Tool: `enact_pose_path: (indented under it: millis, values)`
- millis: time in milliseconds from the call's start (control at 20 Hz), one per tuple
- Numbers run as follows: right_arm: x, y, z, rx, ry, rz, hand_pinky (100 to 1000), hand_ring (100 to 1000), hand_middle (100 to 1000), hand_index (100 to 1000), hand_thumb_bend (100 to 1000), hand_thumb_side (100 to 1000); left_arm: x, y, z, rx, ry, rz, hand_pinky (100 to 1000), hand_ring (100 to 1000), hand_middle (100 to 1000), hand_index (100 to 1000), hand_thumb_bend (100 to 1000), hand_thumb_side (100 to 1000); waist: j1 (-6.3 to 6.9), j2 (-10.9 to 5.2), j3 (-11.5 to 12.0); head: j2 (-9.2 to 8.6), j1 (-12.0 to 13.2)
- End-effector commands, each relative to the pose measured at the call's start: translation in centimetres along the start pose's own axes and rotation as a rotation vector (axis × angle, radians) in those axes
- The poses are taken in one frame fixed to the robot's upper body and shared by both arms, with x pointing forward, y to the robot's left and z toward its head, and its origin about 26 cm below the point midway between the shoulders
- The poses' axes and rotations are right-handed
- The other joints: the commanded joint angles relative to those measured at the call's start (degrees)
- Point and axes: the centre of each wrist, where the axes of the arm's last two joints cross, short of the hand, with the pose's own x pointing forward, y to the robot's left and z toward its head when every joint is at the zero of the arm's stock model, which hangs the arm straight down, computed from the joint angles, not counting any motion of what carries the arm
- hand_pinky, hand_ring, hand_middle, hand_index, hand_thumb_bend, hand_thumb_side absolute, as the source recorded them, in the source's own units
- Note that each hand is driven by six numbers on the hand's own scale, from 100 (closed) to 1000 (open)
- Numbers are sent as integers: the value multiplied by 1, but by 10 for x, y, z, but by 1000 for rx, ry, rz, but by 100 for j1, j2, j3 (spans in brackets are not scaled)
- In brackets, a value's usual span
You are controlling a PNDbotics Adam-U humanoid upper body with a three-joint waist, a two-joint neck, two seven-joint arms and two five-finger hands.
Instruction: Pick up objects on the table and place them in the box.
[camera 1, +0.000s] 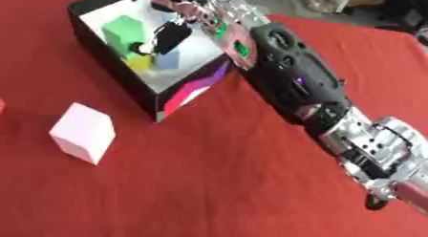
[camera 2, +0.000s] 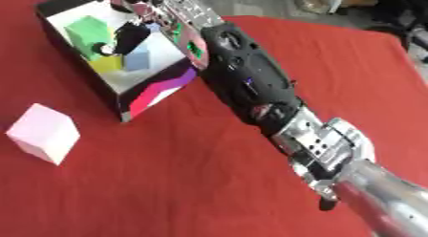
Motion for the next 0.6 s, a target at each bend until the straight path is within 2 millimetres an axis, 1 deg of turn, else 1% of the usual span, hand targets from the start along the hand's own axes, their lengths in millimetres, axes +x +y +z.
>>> enact_pose_path:
  millis: [50,100,200,250,300,350,400,450,500,550,600]
  values:
    - [-12,-26,14,-71,12,2,983,884,839,1000,440,450,7,4,0,0,-5,-36,844,741,802,751,234,757,81,-189,-46,68,57]
    - [-14,-29,18,-80,12,-4,983,884,839,1000,440,449,6,5,1,3,-2,-39,844,741,802,751,234,758,84,-202,-69,84,75]
    - [-17,-34,25,-100,14,-24,981,875,835,999,438,411,5,7,4,9,7,-46,844,741,802,751,233,760,93,-232,-120,119,107]
    - [-18,-36,29,-117,16,-41,978,867,831,996,435,364,4,8,5,13,11,-49,844,741,803,751,233,761,98,-245,-145,131,123]
    - [-19,-38,34,-138,18,-61,976,865,829,994,435,349,4,9,5,15,14,-52,844,741,803,751,233,762,103,-254,-164,139,135]
    - [-20,-41,39,-162,21,-85,970,853,823,988,429,248,3,10,6,18,16,-54,844,741,803,751,233,760,107,-262,-181,146,149]
    - [-21,-44,45,-187,27,-115,967,848,821,986,429,223,3,10,7,20,16,-56,844,742,803,751,233,759,110,-270,-195,154,162]
    - [-23,-46,50,-214,39,-146,952,824,808,969,379,100,3,11,7,24,16,-57,844,742,803,750,233,759,114,-277,-213,160,186]
    - [-24,-49,57,-251,56,-186,950,819,804,964,321,100,3,12,8,30,18,-60,844,742,803,750,233,760,119,-283,-235,165,218]
    - [-25,-52,64,-287,68,-226,950,809,789,948,123,100,3,13,9,35,19,-62,844,742,803,750,233,759,125,-290,-257,175,253]
    - [-27,-54,72,-323,73,-274,948,806,784,940,100,100,3,14,10,41,20,-64,843,742,803,750,233,759,132,-298,-282,190,296]
